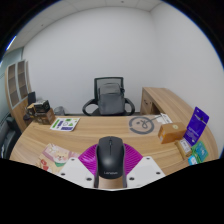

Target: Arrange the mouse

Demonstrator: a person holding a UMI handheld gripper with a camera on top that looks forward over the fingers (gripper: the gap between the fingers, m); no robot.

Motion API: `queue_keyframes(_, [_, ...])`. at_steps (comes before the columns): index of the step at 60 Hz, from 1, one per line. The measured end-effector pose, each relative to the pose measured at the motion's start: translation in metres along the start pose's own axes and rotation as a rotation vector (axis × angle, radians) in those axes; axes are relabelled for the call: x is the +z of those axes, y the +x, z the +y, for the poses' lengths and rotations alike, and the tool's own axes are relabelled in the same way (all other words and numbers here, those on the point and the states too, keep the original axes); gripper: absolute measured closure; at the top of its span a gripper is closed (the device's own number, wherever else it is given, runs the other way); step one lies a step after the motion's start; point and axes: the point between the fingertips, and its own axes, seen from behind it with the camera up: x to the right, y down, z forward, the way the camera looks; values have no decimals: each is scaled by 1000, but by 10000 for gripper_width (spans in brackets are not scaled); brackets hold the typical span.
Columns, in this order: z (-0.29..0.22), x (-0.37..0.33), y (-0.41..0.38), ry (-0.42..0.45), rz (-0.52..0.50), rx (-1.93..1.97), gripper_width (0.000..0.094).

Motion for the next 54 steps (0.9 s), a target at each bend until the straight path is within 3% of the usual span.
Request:
queue_keyframes(9, [-12,15,-101,10,-106,-27,619])
queue_keyframes(20, [37,44,-197,-61,-180,-57,613])
queue_keyframes(28, [93,64,-233,-131,-206,-92,613])
queue_keyframes(39, [140,78,-242,-161,-185,-141,598])
queue_keyframes(49, [147,77,-238,-137,-156,-207,403])
queue_keyframes(51, [146,76,-237,-133,-152,-211,284])
queue_keyframes(53, [145,74,-239,-137,-160,-209,93])
queue_keyframes(54, [144,73,-240,-139,-165,-204,55])
